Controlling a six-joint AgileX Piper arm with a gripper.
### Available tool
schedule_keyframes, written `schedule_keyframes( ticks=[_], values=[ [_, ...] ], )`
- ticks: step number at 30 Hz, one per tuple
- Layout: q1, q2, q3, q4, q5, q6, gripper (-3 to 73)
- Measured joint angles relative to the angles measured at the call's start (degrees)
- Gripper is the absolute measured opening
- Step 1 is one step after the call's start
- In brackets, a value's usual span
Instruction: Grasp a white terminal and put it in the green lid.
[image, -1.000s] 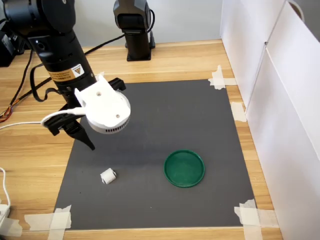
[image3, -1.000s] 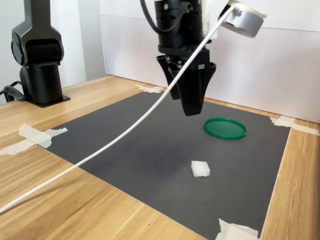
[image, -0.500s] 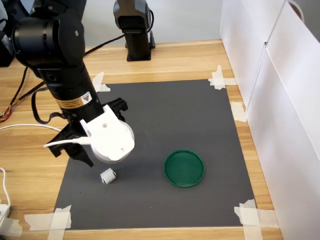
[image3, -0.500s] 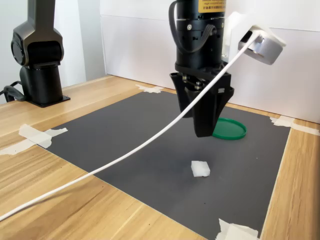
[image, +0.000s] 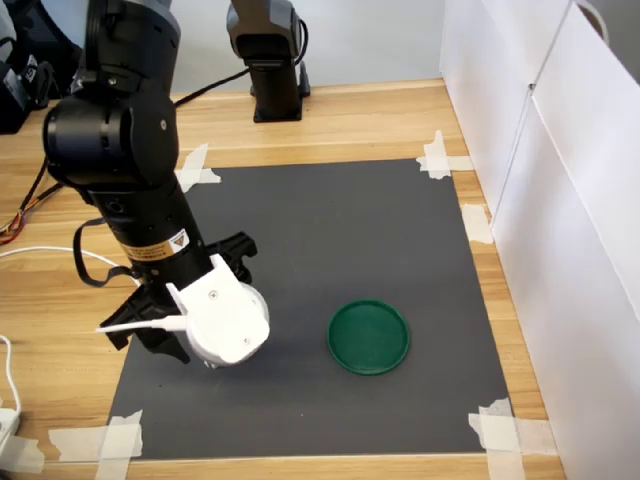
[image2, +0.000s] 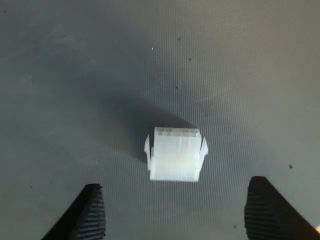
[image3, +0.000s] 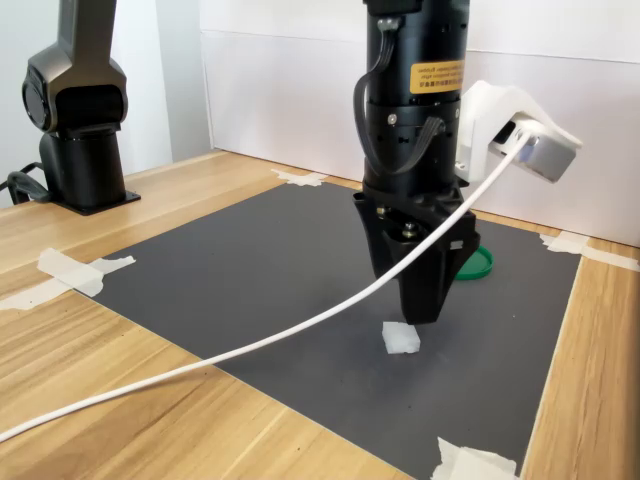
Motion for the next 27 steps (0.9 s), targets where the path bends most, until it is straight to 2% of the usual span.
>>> schedule_keyframes(
  ticks=[27],
  values=[
    [0.00, 4.12, -0.01, -0.45, -2.78, 0.00, 65.4]
  ],
)
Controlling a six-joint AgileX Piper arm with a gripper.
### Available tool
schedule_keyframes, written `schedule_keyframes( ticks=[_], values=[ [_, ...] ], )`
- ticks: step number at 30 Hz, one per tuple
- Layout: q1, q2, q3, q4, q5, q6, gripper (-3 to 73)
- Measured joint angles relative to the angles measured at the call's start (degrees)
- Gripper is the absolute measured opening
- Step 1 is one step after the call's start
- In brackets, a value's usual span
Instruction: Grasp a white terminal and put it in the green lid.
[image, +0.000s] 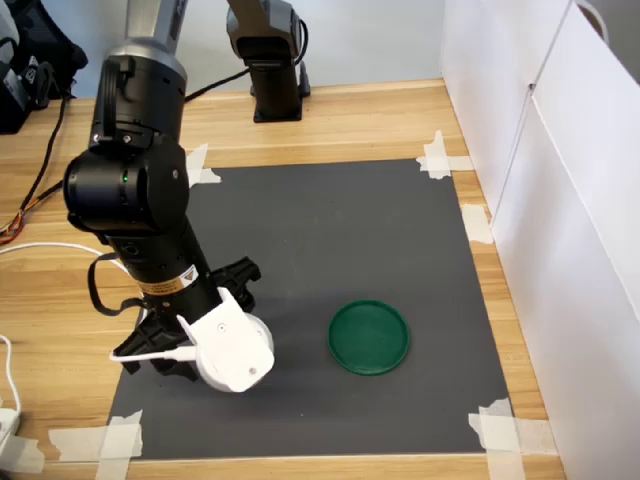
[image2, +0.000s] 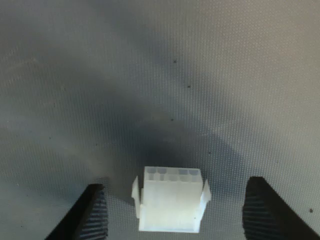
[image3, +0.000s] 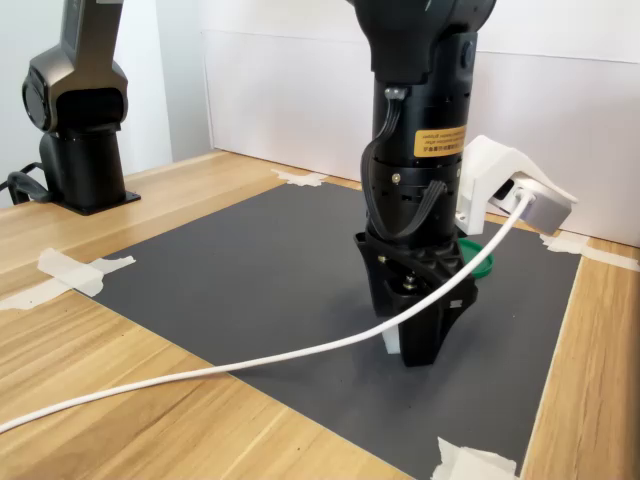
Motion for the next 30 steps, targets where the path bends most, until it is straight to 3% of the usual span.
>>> schedule_keyframes(
  ticks=[12, 17, 22, 30],
  values=[
    [0.00, 0.88, -0.05, -0.43, 0.13, 0.26, 61.2],
    [0.00, 0.87, -0.05, -0.38, 0.49, 0.29, 51.2],
    [0.00, 0.87, -0.05, -0.38, 0.49, 1.16, 31.8],
    [1.01, -2.47, -0.05, 0.37, 2.17, 1.62, 31.8]
  ],
)
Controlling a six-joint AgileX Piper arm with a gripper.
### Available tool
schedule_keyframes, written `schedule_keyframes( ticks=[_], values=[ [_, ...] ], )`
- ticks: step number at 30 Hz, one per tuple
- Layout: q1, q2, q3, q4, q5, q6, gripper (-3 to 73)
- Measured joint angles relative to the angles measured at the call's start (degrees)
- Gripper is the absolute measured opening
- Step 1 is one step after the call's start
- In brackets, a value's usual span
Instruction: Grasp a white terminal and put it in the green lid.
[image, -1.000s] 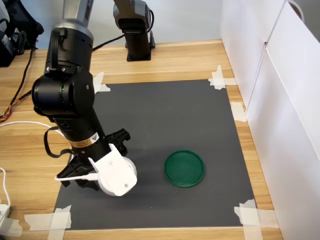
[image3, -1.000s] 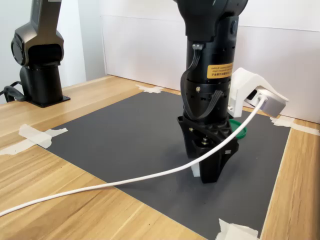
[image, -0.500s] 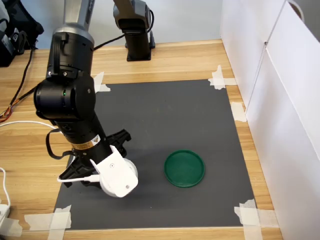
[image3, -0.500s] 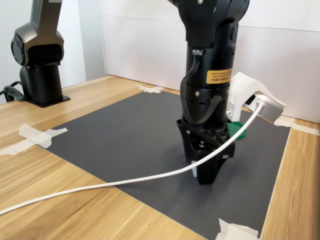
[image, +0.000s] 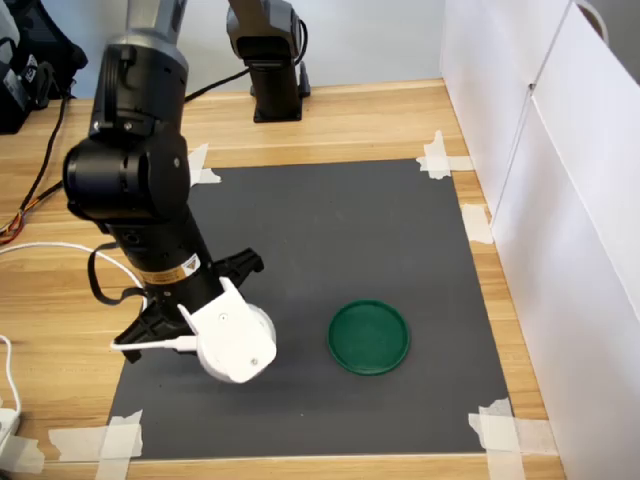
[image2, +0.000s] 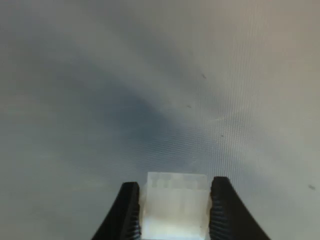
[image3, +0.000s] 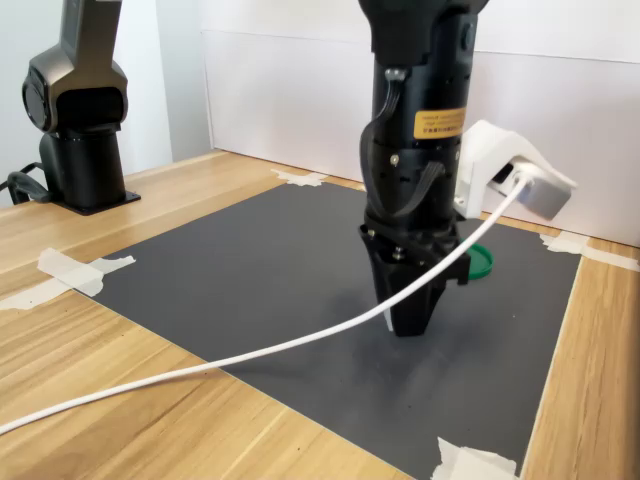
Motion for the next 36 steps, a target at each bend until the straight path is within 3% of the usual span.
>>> schedule_keyframes(
  ticks=[5, 20, 36],
  values=[
    [2.93, -4.07, 0.00, 0.47, 0.47, 1.48, 31.8],
    [18.44, -5.62, 0.00, 0.73, 1.35, 7.68, 31.8],
    [20.01, -1.70, 4.17, -1.50, -3.48, 9.59, 31.8]
  ],
)
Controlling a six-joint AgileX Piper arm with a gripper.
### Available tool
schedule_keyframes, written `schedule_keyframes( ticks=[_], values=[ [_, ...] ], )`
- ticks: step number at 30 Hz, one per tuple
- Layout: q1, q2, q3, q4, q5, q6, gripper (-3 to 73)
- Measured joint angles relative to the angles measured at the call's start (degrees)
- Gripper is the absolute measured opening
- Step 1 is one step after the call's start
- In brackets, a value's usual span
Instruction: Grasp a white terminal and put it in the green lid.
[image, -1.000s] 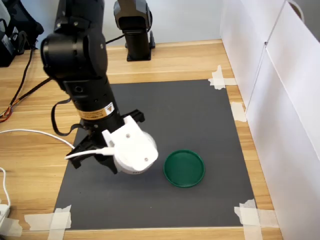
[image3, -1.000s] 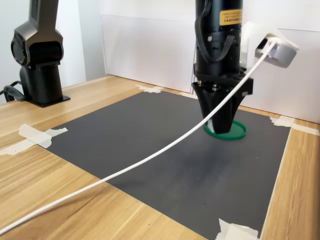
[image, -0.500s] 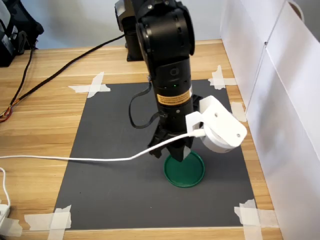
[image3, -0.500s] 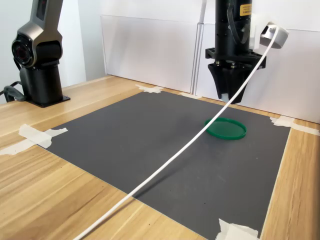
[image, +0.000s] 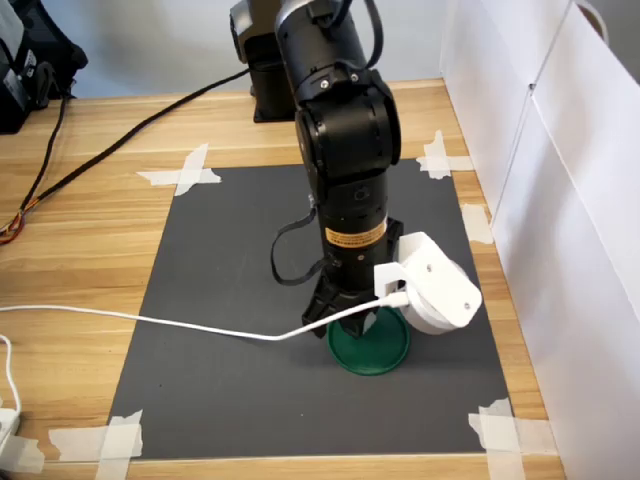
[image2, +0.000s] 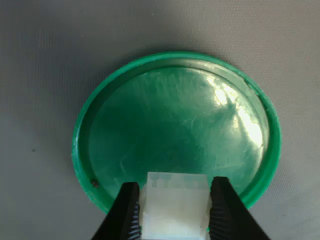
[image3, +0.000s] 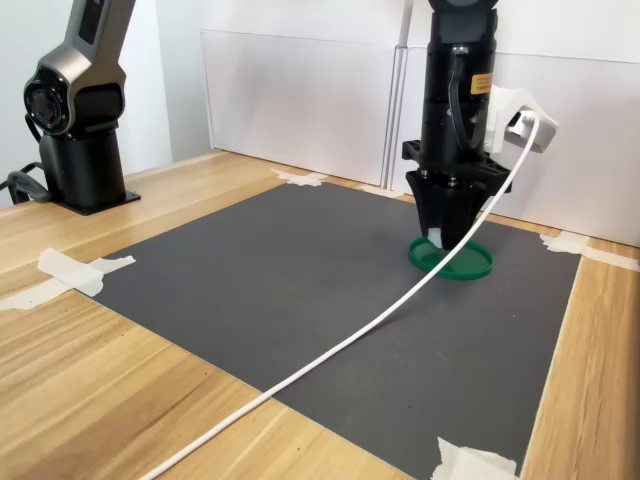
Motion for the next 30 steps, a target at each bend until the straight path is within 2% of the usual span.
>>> schedule_keyframes(
  ticks=[3, 11, 16, 21, 22, 26, 30],
  values=[
    [0.00, 0.05, 0.11, 0.00, -0.74, 0.00, 32.1],
    [0.00, -0.07, 0.22, 0.00, -2.23, 0.84, 50.9],
    [-0.19, -3.00, 0.46, 0.00, -2.41, 1.01, 52.8],
    [-2.12, -11.90, 1.01, 1.02, -5.49, 1.14, 51.7],
    [-2.75, -14.30, 1.81, 1.40, -6.67, 1.13, 50.6],
    [-6.07, -26.55, 9.76, 3.04, -13.69, 1.26, 36.8],
    [-9.04, -40.24, 22.97, 3.17, -24.80, 3.83, 12.7]
  ],
)
